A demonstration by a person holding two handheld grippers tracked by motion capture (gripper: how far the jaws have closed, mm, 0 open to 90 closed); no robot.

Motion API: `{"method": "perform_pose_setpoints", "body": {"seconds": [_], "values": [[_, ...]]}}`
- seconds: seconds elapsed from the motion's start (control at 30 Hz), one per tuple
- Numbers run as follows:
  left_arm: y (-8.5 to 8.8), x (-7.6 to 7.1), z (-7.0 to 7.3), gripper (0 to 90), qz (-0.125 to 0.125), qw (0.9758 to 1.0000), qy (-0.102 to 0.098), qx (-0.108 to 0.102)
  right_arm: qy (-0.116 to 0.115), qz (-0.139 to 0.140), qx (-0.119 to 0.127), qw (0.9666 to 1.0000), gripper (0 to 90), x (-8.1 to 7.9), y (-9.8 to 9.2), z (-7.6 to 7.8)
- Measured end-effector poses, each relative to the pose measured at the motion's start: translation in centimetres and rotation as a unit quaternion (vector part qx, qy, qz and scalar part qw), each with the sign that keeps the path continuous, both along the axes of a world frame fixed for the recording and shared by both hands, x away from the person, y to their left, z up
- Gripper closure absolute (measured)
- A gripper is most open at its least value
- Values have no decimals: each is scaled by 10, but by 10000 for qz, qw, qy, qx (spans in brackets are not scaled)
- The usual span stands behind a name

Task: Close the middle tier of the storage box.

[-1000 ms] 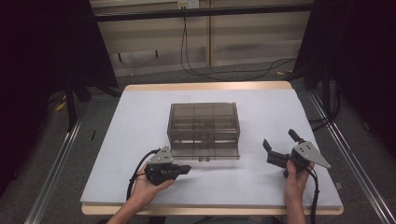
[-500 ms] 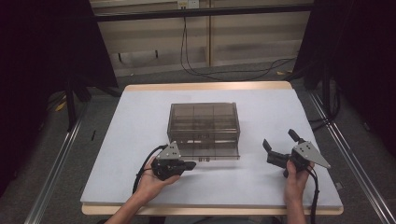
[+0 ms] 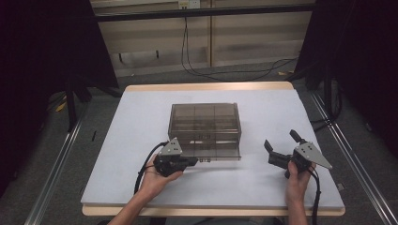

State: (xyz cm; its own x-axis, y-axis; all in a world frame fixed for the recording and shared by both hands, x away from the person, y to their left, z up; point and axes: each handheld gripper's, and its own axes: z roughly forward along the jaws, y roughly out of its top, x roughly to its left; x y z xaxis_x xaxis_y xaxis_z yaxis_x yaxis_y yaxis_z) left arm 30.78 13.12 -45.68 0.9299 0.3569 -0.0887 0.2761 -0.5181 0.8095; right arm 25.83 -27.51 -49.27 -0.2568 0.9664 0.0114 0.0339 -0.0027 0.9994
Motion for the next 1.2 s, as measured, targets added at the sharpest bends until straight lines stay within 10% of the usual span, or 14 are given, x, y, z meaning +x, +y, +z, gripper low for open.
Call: {"method": "perform_pose_setpoints", "body": {"seconds": [1.2], "values": [[-8,5,1,900,72,9999,-48,-67,-2,4,-6,10000,0,0,0,0]]}}
